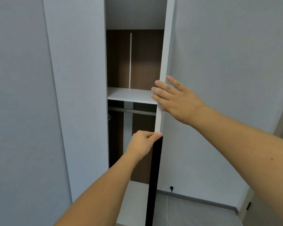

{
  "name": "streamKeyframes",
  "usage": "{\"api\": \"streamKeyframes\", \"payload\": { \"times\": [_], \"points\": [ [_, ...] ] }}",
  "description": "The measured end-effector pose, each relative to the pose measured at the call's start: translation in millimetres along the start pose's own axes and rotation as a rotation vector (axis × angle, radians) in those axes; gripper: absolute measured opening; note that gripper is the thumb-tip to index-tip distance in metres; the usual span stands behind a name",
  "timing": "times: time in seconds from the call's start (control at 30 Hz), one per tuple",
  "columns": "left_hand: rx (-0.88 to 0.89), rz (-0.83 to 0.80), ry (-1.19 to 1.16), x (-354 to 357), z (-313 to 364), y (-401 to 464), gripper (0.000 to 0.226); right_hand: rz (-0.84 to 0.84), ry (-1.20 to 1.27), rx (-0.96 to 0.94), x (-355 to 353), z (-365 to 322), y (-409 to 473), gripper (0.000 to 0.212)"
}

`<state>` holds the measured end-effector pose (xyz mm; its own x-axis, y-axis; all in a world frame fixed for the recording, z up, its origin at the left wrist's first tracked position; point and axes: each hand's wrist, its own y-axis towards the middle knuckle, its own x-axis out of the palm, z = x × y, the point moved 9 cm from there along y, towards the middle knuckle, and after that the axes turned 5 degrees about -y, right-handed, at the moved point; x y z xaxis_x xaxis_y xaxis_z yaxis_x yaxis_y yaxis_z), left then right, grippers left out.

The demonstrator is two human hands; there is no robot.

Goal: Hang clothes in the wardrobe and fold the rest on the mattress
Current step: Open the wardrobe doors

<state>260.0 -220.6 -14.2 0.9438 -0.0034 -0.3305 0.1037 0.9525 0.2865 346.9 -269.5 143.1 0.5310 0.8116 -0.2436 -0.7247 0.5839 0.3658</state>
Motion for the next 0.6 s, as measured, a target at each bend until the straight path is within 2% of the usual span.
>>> {"api": "streamKeyframes", "payload": {
  "times": [0.17,0.3,0.43,0.6],
  "points": [
    [-0.036,-0.043,-0.042,2,0,1,0.038,0.043,0.083,0.026,-19,-4,8,0.051],
    [-0.050,-0.086,0.012,-18,-8,4,0.045,0.053,0.290,0.141,-37,-5,31,0.052],
    [-0.082,0.048,0.230,-93,-28,13,0.048,0.033,0.533,0.271,-42,-13,76,0.057],
    [-0.092,0.093,0.457,-200,-62,37,0.049,-0.036,0.891,0.441,-27,-37,154,0.054]
  ]
}}
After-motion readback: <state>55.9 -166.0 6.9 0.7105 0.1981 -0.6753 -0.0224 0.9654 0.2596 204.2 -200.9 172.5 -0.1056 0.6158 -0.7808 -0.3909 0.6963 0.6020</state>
